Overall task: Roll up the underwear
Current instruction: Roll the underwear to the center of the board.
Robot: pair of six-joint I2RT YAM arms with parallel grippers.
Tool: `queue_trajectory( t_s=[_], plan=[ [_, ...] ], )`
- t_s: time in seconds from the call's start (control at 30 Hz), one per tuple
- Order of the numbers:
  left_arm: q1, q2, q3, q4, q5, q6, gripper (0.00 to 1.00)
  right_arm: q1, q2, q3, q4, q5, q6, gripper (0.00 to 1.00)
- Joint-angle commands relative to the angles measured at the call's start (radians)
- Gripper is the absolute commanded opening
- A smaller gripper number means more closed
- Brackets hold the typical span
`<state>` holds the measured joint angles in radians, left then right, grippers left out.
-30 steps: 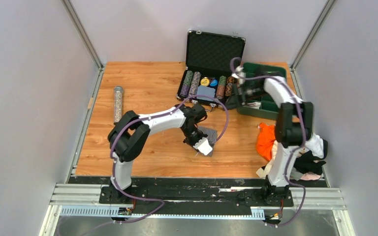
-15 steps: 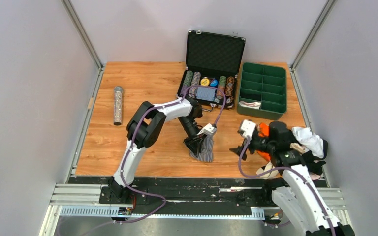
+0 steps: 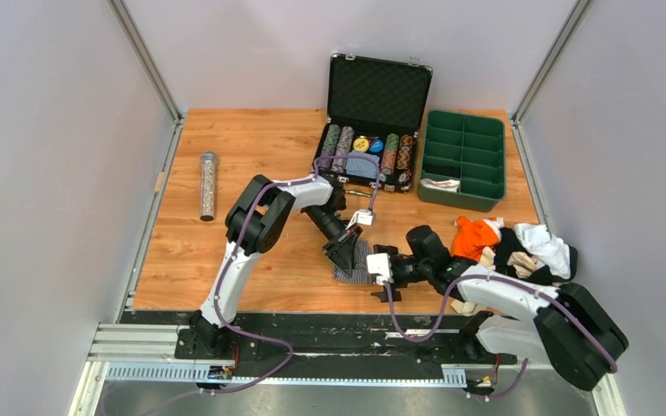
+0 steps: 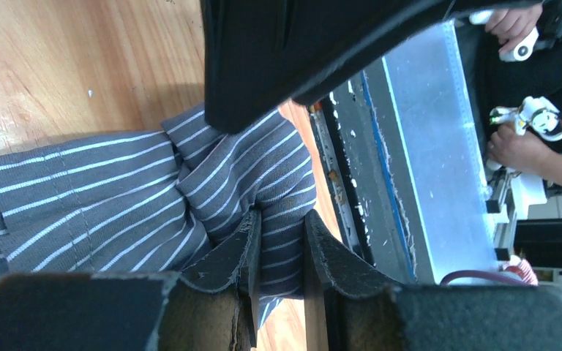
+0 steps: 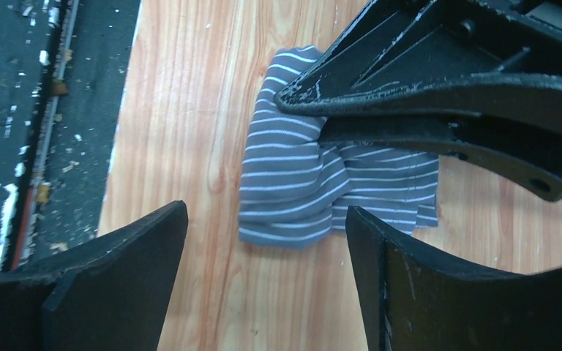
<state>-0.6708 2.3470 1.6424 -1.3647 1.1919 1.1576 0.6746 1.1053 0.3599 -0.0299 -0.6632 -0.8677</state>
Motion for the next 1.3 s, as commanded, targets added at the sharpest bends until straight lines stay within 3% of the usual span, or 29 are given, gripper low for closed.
queue_trajectory(
  t_s=[0.0, 0.33, 0.53, 0.6, 0.63, 0.7, 0.73, 0.77, 0.83, 0.9, 1.0, 1.07, 1.1, 1.17, 1.27],
  plan=[
    [0.002, 0.012, -0.038, 0.091, -0.031, -0.058, 0.10, 0.026, 0.104, 0.021, 0.248, -0.012, -0.044, 0.80],
    [0.031, -0.016, -0.078, 0.127, -0.013, -0.077, 0.10, 0.049, 0.245, 0.060, 0.291, -0.079, -0.110, 0.64],
    [0.048, -0.045, -0.090, 0.169, -0.001, -0.117, 0.13, 0.062, 0.341, 0.141, 0.159, -0.100, -0.170, 0.28],
    [0.059, -0.085, -0.118, 0.251, -0.021, -0.206, 0.22, 0.063, 0.361, 0.191, 0.058, -0.106, -0.187, 0.10],
    [0.071, -0.132, -0.151, 0.295, -0.035, -0.247, 0.30, 0.062, 0.362, 0.212, 0.003, -0.105, -0.189, 0.06],
    [0.100, -0.233, -0.225, 0.465, -0.066, -0.517, 0.43, 0.060, 0.366, 0.260, -0.106, -0.096, -0.183, 0.02],
    [0.112, -0.274, -0.260, 0.638, -0.119, -0.611, 0.57, 0.057, 0.376, 0.296, -0.194, -0.110, -0.204, 0.01],
    [0.144, -0.365, -0.331, 0.720, -0.158, -0.797, 0.87, 0.057, 0.381, 0.325, -0.255, -0.124, -0.206, 0.00],
    [0.206, -0.492, -0.416, 0.966, -0.270, -0.983, 0.98, 0.057, 0.410, 0.381, -0.352, -0.143, -0.214, 0.00],
    [0.252, -0.608, -0.469, 1.057, -0.395, -1.097, 1.00, 0.056, 0.463, 0.451, -0.450, -0.150, -0.226, 0.00],
    [0.282, -0.757, -0.534, 1.120, -0.707, -1.181, 1.00, 0.031, 0.542, 0.559, -0.524, -0.173, -0.130, 0.00],
    [0.284, -0.807, -0.505, 1.068, -0.926, -1.249, 1.00, 0.000, 0.638, 0.667, -0.608, -0.209, -0.036, 0.00],
    [0.285, -0.794, -0.476, 0.965, -1.043, -1.308, 1.00, -0.018, 0.672, 0.719, -0.646, -0.235, 0.001, 0.00],
    [0.290, -0.758, -0.408, 0.873, -1.142, -1.364, 1.00, -0.035, 0.707, 0.756, -0.670, -0.264, 0.065, 0.00],
    [0.303, -0.795, -0.411, 0.859, -1.263, -1.393, 1.00, -0.037, 0.749, 0.786, -0.685, -0.293, 0.120, 0.00]
  ],
)
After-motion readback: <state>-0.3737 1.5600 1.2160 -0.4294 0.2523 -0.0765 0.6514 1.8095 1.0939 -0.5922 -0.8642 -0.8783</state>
